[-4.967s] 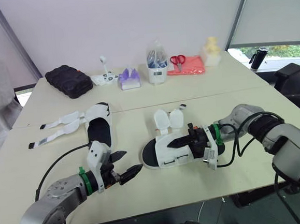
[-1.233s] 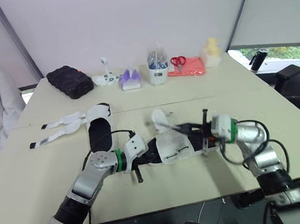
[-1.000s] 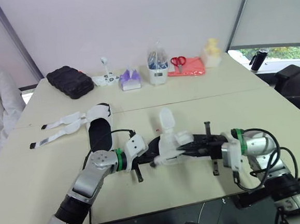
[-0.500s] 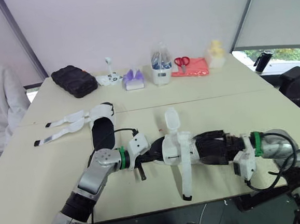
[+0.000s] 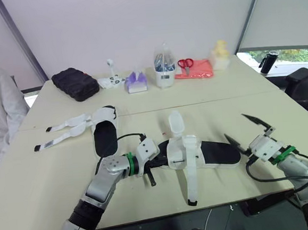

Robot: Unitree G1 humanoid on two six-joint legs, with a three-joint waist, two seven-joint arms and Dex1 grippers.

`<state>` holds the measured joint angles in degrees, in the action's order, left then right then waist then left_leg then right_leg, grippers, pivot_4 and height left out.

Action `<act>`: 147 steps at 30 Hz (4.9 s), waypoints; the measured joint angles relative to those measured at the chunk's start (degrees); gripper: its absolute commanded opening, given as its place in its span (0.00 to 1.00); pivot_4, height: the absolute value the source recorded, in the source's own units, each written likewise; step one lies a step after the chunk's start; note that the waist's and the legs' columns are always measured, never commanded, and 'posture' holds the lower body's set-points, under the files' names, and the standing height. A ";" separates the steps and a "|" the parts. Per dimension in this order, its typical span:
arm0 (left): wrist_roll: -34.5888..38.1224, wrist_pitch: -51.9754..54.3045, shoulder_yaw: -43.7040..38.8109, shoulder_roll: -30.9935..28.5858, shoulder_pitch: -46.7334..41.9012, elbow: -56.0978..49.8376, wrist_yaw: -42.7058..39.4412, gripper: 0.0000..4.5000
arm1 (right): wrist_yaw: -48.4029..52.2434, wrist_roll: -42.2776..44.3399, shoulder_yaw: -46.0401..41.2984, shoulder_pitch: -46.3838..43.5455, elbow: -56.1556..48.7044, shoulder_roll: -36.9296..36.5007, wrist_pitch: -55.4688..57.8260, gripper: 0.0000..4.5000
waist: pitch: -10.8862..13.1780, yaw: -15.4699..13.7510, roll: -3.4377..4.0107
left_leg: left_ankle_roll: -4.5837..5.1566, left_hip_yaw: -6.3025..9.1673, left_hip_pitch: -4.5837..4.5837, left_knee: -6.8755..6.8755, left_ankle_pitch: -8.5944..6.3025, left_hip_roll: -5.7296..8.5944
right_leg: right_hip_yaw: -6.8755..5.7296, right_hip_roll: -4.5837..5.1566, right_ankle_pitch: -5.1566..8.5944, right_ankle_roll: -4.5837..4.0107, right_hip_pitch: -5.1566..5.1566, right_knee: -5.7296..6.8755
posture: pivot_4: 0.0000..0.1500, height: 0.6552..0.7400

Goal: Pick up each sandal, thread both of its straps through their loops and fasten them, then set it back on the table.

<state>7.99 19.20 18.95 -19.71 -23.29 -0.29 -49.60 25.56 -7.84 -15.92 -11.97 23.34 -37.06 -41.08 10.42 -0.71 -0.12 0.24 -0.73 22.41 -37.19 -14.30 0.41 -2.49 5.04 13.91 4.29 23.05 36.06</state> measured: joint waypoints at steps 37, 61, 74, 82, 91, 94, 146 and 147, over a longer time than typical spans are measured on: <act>-1.04 -3.20 0.89 2.14 -3.82 5.51 -4.29 0.00 | 18.30 66.42 3.74 18.42 -48.00 -7.72 97.29 0.99 | -0.03 -1.51 -0.07 | 0.36 -0.28 0.23 -0.04 -0.22 -0.05 | 0.03 -0.02 -0.09 0.18 0.07 -0.55 | 1.00 1.00; -1.23 0.18 0.86 2.17 -1.72 1.28 -2.46 0.00 | 17.26 71.56 7.36 6.42 -44.28 -4.00 104.08 0.02 | -0.03 -1.51 -0.10 | 0.44 -0.35 0.29 -0.05 -0.27 -0.06 | 0.10 0.00 -0.10 0.17 0.14 -0.60 | 1.00 1.00; -3.68 -4.34 1.26 3.14 -4.51 5.35 -1.44 0.00 | 24.13 68.12 8.31 -17.72 -20.57 -6.76 106.22 0.02 | -0.03 -1.49 -0.12 | 0.55 -0.44 0.71 -0.17 -0.33 -0.07 | 0.12 -0.01 -0.33 0.36 0.48 -0.67 | 1.00 1.00; -3.78 -4.39 1.26 3.21 -4.17 5.09 -1.17 0.00 | 32.59 60.17 13.03 -19.85 -14.70 -7.63 104.17 0.02 | -0.04 -1.45 -0.10 | 0.55 -0.44 0.72 -0.23 -0.33 -0.07 | 0.12 -0.01 -0.33 0.36 0.48 -0.67 | 1.00 1.00; -3.70 -3.39 1.15 3.03 -3.57 4.00 -0.59 0.00 | 39.08 53.77 15.56 -24.47 -8.21 -7.63 100.38 0.02 | -0.05 -1.42 -0.09 | 0.55 -0.45 0.72 -0.26 -0.33 -0.07 | 0.12 -0.01 -0.33 0.35 0.49 -0.65 | 1.00 1.00; -3.71 -3.39 1.15 2.95 -3.46 3.94 -0.59 0.00 | 39.53 56.63 12.44 -27.18 -6.54 -7.05 105.69 0.02 | -0.05 -1.44 -0.09 | 0.55 -0.45 0.72 -0.25 -0.33 -0.08 | 0.12 0.01 -0.34 0.34 0.49 -0.65 | 1.00 1.00; -3.62 -3.61 1.21 3.56 -3.41 4.29 -0.34 0.00 | 45.67 43.13 15.24 -21.15 -13.34 -6.31 94.76 0.02 | -0.08 -1.51 -0.04 | 0.55 -0.47 0.73 -0.28 -0.33 -0.06 | 0.12 0.03 -0.38 0.38 0.50 -0.63 | 1.00 1.00; -3.62 -3.65 1.22 3.67 -3.42 4.32 -0.35 0.00 | 45.47 43.29 14.95 -20.75 -14.04 -6.35 95.25 0.02 | -0.08 -1.51 -0.04 | 0.55 -0.47 0.73 -0.28 -0.33 -0.06 | 0.13 0.04 -0.38 0.38 0.50 -0.63 | 1.00 1.00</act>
<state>4.37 15.55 20.17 -16.04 -26.71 4.03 -49.95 71.03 35.45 -0.97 -32.72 9.30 -43.41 54.18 10.35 -2.21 -0.16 0.79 -1.20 23.14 -37.47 -14.63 0.35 -2.37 5.08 13.53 4.67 23.55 35.43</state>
